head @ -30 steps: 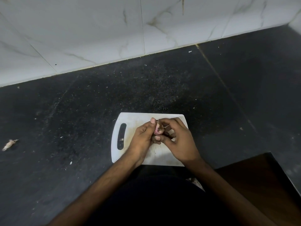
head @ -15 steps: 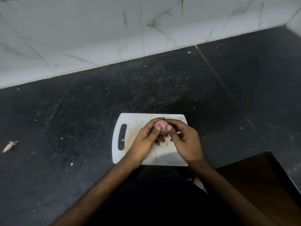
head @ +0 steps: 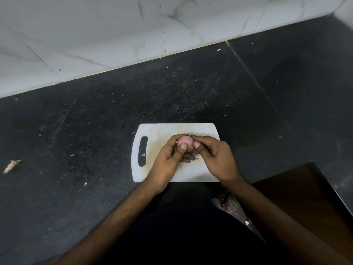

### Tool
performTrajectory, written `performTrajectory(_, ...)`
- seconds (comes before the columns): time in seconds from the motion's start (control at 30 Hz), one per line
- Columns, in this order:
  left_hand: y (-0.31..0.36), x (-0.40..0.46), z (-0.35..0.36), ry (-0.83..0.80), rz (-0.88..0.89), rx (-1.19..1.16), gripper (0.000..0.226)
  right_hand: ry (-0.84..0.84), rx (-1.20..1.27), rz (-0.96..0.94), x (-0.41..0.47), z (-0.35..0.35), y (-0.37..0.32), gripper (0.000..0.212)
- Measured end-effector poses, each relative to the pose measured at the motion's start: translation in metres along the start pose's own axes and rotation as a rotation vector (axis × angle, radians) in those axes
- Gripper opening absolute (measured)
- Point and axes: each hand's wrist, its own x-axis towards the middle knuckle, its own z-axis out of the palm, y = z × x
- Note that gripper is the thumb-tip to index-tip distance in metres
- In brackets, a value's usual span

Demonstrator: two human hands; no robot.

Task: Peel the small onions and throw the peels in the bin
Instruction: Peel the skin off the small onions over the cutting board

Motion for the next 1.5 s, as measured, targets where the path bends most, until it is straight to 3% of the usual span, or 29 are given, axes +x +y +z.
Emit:
performTrajectory(0.23,-0.002,-0.008,0.005,0.037,0.0,-0.098,0.035,0.036,-0.023,0.006,-0.007,0.004,-0.005,0.028)
performTrajectory(0.5,-0.001,-0.014,0.006,0.035,0.002,-0.061,0.035,0.082,0.054,0.081,-0.014,0.005,-0.011,0.015)
performTrajectory(0.6,0.002,-0.016,0.005,0.035,0.008,-0.036,0.037,0.096,0.078,0.1,-0.015,0.007,-0.014,0.021)
performTrajectory(0.77,0.008,-0.018,0.005,0.009,0.019,-0.046,0.037,0.141,0.056,-0.033,-0.015,0.005,-0.021,0.009)
performTrajectory(1.03,0.013,-0.018,0.003,0.032,0.007,-0.032,0.042,0.079,-0.07,-0.235,-0.007,-0.004,-0.028,0.004)
performTrajectory(1.2,0.016,-0.016,0.002,0.014,0.03,0.025,0.044,0.089,-0.345,-0.365,-0.001,-0.003,-0.023,0.006)
performTrajectory(1.3,0.019,-0.014,0.004,-0.003,0.043,0.03,0.04,0.109,-0.339,-0.326,0.002,0.001,-0.022,0.006)
performTrajectory(1.43,0.02,-0.014,0.004,-0.008,0.013,0.007,0.041,0.166,-0.119,-0.146,0.007,0.002,-0.023,0.007)
performTrajectory(1.5,0.02,-0.013,0.004,0.016,0.001,-0.017,0.041,0.105,-0.118,-0.071,0.009,-0.001,-0.019,0.008)
